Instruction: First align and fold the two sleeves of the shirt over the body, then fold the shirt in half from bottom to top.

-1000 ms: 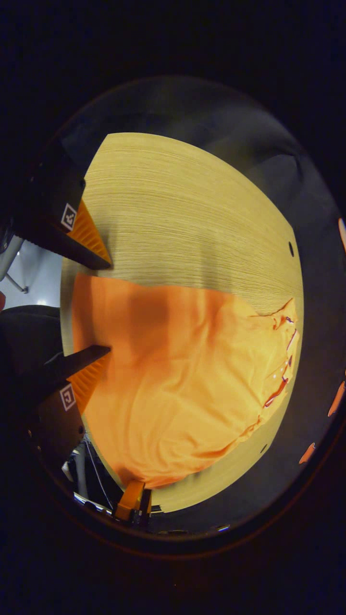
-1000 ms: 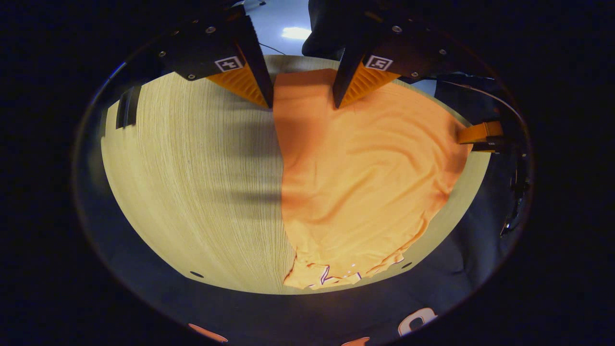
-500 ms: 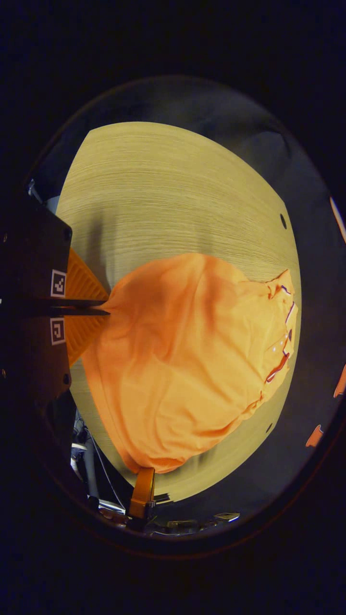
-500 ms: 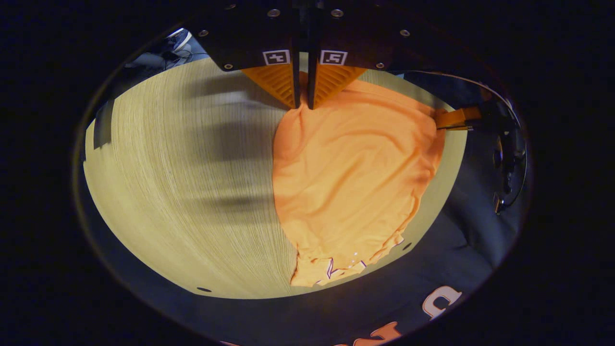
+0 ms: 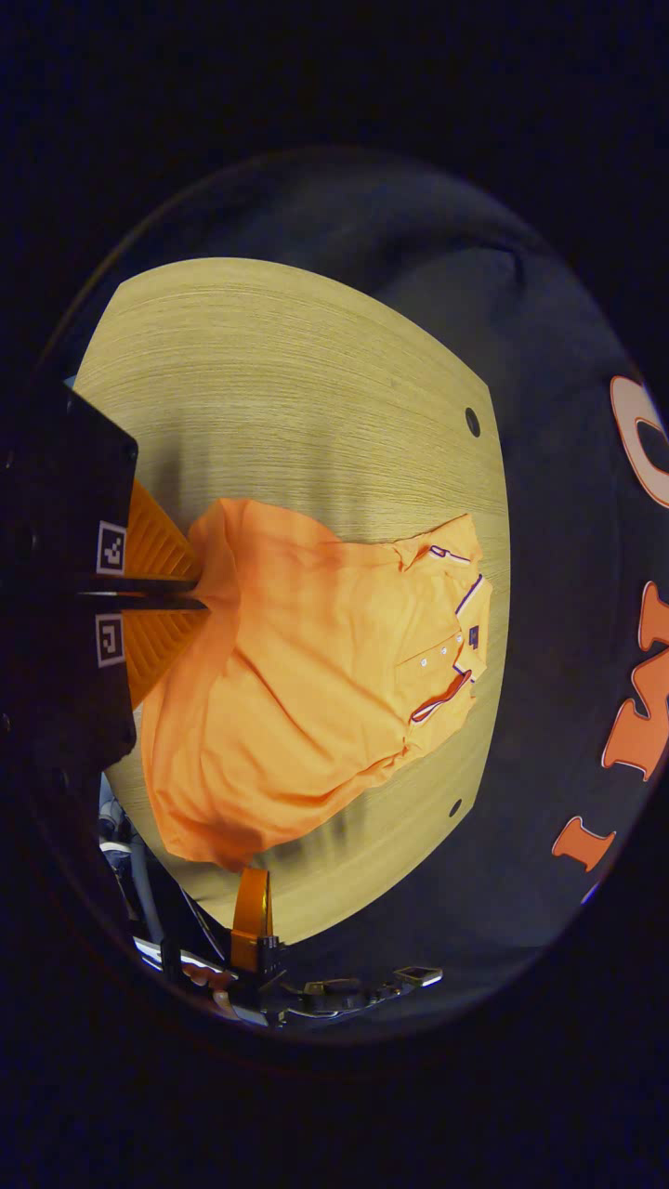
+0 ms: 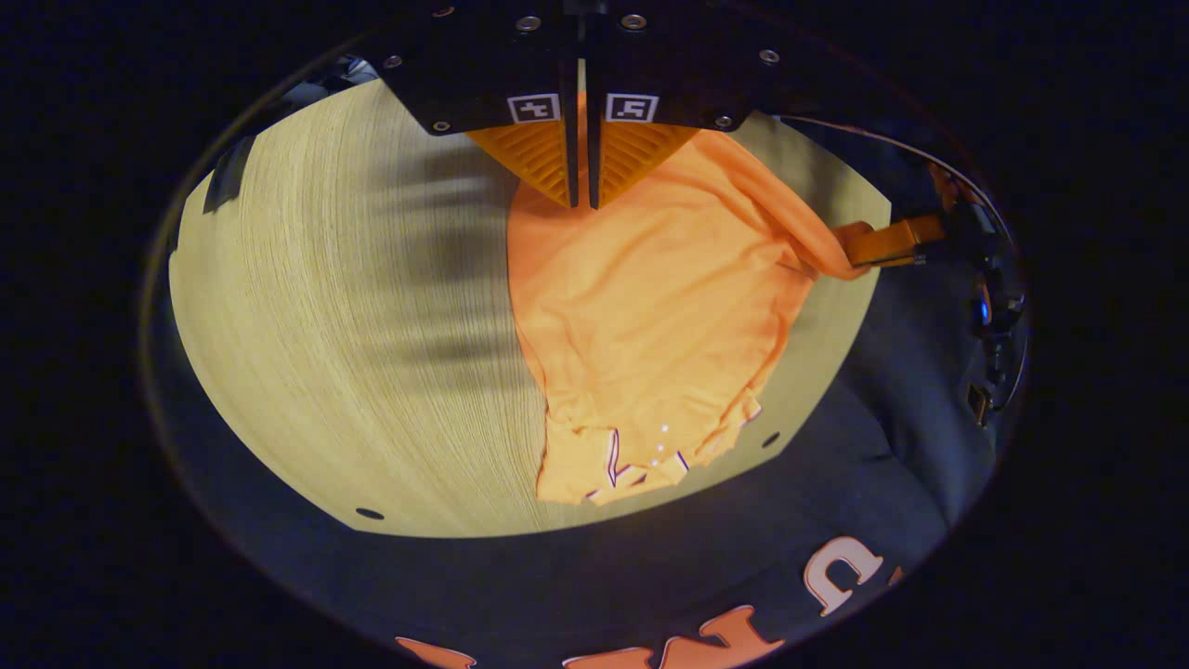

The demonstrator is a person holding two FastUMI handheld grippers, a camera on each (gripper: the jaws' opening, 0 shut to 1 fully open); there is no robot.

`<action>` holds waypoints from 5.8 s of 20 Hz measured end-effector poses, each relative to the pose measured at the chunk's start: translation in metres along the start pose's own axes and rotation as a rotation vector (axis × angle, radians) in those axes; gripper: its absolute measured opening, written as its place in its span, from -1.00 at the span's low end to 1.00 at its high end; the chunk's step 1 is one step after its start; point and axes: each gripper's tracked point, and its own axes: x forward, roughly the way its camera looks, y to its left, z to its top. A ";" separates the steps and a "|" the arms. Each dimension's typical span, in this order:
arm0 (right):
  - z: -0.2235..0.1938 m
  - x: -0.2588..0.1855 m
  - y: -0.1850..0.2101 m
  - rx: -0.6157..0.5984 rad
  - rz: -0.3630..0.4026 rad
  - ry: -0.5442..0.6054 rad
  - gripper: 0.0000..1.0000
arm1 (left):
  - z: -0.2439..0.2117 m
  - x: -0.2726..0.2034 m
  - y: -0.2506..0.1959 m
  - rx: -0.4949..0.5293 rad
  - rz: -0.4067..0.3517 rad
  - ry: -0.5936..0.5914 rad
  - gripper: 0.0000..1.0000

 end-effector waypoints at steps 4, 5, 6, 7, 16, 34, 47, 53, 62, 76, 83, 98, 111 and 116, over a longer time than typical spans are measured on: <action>-0.025 0.001 -0.006 -0.021 -0.068 0.030 -0.60 | -0.012 0.003 0.004 0.000 0.005 0.025 -0.98; -0.036 0.007 -0.002 -0.013 -0.066 0.057 0.05 | -0.015 0.006 0.004 -0.007 0.004 0.036 -0.98; -0.044 0.007 0.001 -0.012 -0.062 0.073 0.51 | -0.018 0.006 0.006 -0.012 0.006 0.047 -0.98; -0.052 0.009 0.003 -0.020 -0.067 0.094 0.95 | -0.019 0.006 0.007 -0.012 0.007 0.051 -0.98; -0.031 0.028 0.005 0.034 -0.084 -0.006 -0.97 | -0.019 0.001 0.004 -0.010 -0.002 0.054 -0.99; 0.169 0.013 0.008 -0.024 -0.082 -0.258 -0.99 | 0.123 0.017 0.017 0.029 -0.015 -0.147 -0.99; 0.298 0.071 0.003 -0.114 -0.166 -0.251 -0.99 | 0.265 0.096 0.058 0.047 -0.020 -0.199 -0.99; 0.346 0.109 -0.007 -0.144 -0.213 -0.230 -0.99 | 0.301 0.150 0.075 0.053 -0.005 -0.167 -0.99; 0.392 0.113 -0.029 -0.191 -0.323 -0.325 -0.29 | 0.335 0.155 0.106 0.077 0.140 -0.221 0.51; 0.354 -0.055 0.038 -0.341 -0.289 -0.718 0.80 | 0.343 -0.079 0.050 0.039 0.154 -0.693 0.99; 0.294 -0.096 0.052 -0.383 -0.250 -0.795 0.83 | 0.287 -0.154 0.009 0.068 0.223 -0.860 0.97; 0.198 -0.165 0.082 -0.438 -0.108 -0.950 0.96 | 0.153 -0.256 -0.049 0.068 0.314 -0.995 0.97; 0.182 -0.177 0.101 -0.432 -0.057 -0.981 0.95 | 0.117 -0.275 -0.046 0.118 0.289 -0.975 0.97; 0.167 -0.174 0.133 -0.478 -0.019 -0.957 0.96 | 0.119 -0.274 -0.048 0.124 0.251 -0.988 0.97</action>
